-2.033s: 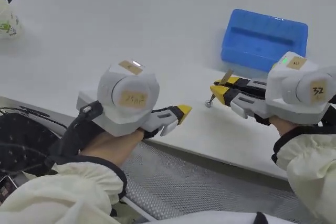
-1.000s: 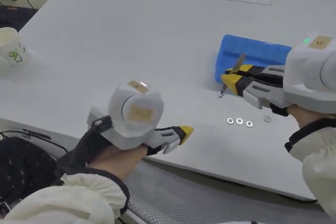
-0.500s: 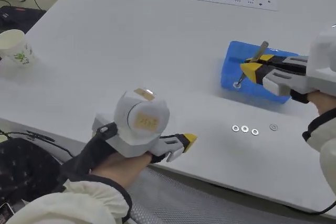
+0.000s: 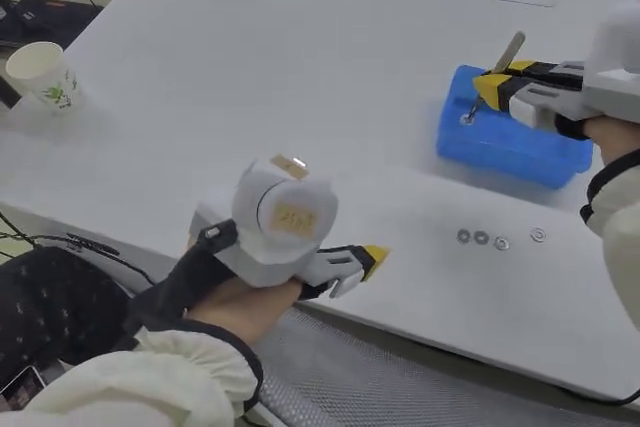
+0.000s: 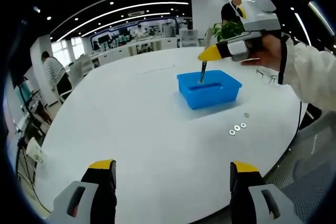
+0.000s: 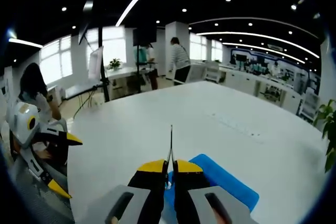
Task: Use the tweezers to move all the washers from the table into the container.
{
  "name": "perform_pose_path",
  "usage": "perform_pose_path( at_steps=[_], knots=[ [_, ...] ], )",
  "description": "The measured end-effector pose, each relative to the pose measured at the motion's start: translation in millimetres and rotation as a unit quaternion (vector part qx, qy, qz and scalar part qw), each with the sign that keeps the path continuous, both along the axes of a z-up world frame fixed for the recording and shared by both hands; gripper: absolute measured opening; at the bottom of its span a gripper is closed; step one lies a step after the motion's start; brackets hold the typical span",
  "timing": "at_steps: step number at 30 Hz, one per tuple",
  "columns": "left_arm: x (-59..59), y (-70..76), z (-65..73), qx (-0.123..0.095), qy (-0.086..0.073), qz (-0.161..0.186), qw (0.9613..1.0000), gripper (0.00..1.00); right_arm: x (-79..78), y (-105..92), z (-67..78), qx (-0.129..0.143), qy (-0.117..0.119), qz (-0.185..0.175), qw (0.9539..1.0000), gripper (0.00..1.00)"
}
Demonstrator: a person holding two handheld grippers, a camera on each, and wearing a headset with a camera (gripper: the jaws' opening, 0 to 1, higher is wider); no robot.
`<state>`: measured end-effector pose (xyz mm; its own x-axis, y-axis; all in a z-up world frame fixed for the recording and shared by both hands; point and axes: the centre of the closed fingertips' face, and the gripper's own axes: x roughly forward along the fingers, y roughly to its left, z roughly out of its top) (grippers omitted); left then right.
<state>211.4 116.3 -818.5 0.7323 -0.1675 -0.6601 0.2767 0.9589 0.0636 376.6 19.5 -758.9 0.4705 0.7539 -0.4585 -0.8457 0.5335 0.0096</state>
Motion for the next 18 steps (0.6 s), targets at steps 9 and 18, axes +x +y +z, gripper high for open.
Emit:
perform_pose_path(
  at_steps=[9,18],
  knots=[
    [0.3,3.7,-0.9,-0.002,0.002,0.01,0.9999,0.9,11.2,-2.4,-23.6,-0.013,0.017,-0.028,0.9994,0.01],
    [1.4,2.7,-0.1,0.003,-0.002,0.006,1.0,0.89,11.5,-1.5,-45.0,-0.022,0.027,-0.033,0.9989,0.02]
  ],
)
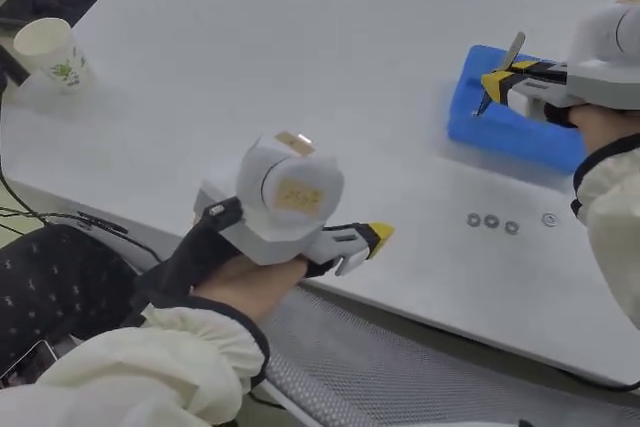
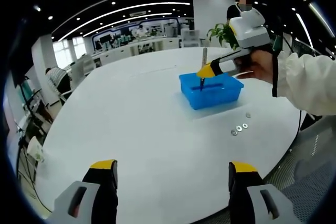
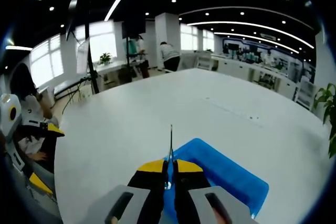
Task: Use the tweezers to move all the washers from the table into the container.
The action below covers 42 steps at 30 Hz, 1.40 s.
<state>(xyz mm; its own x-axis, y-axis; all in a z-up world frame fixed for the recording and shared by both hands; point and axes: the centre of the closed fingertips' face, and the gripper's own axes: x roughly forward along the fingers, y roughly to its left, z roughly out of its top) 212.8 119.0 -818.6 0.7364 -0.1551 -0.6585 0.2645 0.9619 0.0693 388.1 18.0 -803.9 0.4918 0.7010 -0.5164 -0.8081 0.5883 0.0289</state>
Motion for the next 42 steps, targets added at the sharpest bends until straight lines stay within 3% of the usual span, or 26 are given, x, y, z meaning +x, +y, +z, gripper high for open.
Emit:
perform_pose_path(
  at_steps=[6,13,21,27,36,39,42],
  knots=[
    [-0.1,-0.3,-1.0,-0.001,0.002,-0.001,1.0,0.89,3.0,3.8,-2.3,0.004,-0.013,-0.001,0.9999,0.02],
    [0.9,0.4,0.3,-0.003,-0.001,0.002,1.0,0.88,2.7,6.6,-7.9,0.013,-0.009,-0.003,0.9999,0.02],
    [0.4,1.1,0.1,-0.001,0.0,0.003,1.0,0.88,-4.1,6.2,-15.5,0.003,-0.01,0.001,0.9999,0.02],
    [-0.3,0.1,-0.7,0.001,0.003,0.0,1.0,0.88,-5.9,6.9,-13.7,0.001,-0.028,0.006,0.9996,0.02],
    [-1.3,0.7,-1.3,0.003,0.006,-0.001,1.0,0.88,-5.2,3.2,-9.6,0.009,-0.014,0.001,0.9999,0.03],
    [-1.4,0.8,-1.5,0.003,0.006,0.0,1.0,0.88,-4.4,-0.9,-2.6,0.004,-0.033,0.002,0.9994,0.03],
    [-1.3,1.2,-1.3,0.004,0.005,0.0,1.0,0.88,-4.2,-4.3,7.0,0.016,-0.034,-0.001,0.9993,0.03]
  ],
)
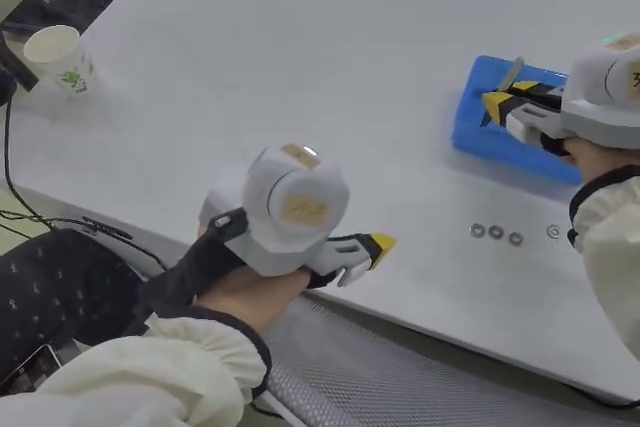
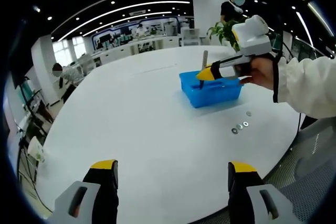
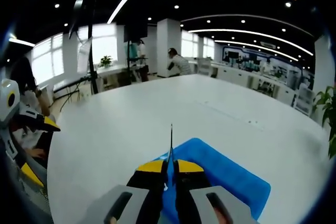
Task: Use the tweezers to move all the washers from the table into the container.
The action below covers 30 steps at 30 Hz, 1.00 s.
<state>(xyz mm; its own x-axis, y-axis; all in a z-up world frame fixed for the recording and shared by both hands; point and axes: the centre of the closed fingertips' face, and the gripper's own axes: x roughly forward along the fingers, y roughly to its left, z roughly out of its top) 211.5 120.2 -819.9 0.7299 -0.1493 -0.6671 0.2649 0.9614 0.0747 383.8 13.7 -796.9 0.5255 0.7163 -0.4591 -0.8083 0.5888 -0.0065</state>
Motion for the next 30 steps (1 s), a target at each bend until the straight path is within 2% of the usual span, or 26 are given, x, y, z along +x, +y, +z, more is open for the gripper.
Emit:
perform_pose_path(
  at_steps=[4,8,17,23,30],
  knots=[
    [0.4,0.2,0.2,0.0,-0.001,0.001,1.0,0.88,-4.3,-1.9,17.0,0.03,-0.001,-0.002,0.9995,0.03],
    [1.0,0.2,0.4,-0.002,-0.002,0.002,1.0,0.88,-13.6,-6.5,31.2,0.035,-0.017,0.005,0.9992,0.03],
    [1.2,1.5,-0.4,-0.002,0.0,0.005,1.0,0.88,-43.3,-9.1,49.7,0.051,-0.025,0.027,0.998,0.03],
    [0.8,0.8,-0.9,0.0,0.001,0.002,1.0,0.88,-59.7,-10.5,51.0,0.069,-0.011,0.029,0.9972,0.03],
    [0.0,0.8,-0.2,0.0,0.001,0.002,1.0,0.88,-76.0,-10.7,39.2,0.06,0.002,0.036,0.9975,0.03]
  ],
)
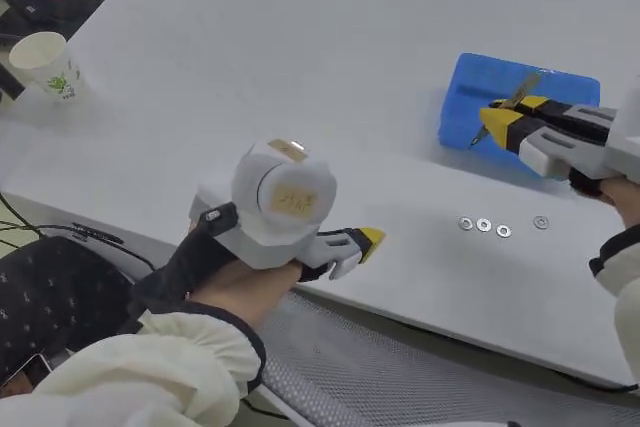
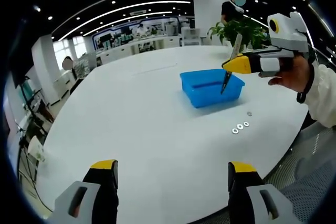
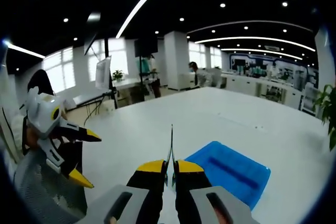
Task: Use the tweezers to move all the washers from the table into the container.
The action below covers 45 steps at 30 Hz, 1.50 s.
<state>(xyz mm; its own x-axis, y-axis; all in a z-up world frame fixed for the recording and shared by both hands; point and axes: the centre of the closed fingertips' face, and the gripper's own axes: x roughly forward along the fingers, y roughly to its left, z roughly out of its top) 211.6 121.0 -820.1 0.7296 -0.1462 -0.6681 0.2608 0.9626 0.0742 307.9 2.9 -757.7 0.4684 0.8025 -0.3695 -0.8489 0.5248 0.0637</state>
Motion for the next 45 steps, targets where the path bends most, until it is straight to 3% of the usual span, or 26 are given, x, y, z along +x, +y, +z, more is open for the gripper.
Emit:
perform_pose_path(
  at_steps=[18,23,28,35,45],
  knots=[
    [0.5,-1.5,0.0,0.001,0.0,-0.005,1.0,0.88,-25.8,-6.1,-17.0,-0.002,0.021,0.005,0.9998,0.04],
    [0.3,-2.0,-0.6,0.001,0.001,-0.006,1.0,0.88,-31.7,-8.7,-27.5,-0.018,0.026,0.008,0.9995,0.04],
    [1.5,-1.4,3.0,-0.001,-0.008,-0.004,1.0,0.88,-35.3,-9.3,-36.4,-0.022,0.038,0.01,0.999,0.04],
    [0.2,-1.5,1.8,0.0,-0.004,-0.003,1.0,0.88,-38.8,-13.6,-49.5,-0.035,0.053,0.005,0.998,0.04],
    [-0.2,-0.8,0.5,0.002,-0.001,-0.002,1.0,0.87,-39.7,-16.9,-59.5,-0.049,0.056,0.004,0.9972,0.04]
  ],
)
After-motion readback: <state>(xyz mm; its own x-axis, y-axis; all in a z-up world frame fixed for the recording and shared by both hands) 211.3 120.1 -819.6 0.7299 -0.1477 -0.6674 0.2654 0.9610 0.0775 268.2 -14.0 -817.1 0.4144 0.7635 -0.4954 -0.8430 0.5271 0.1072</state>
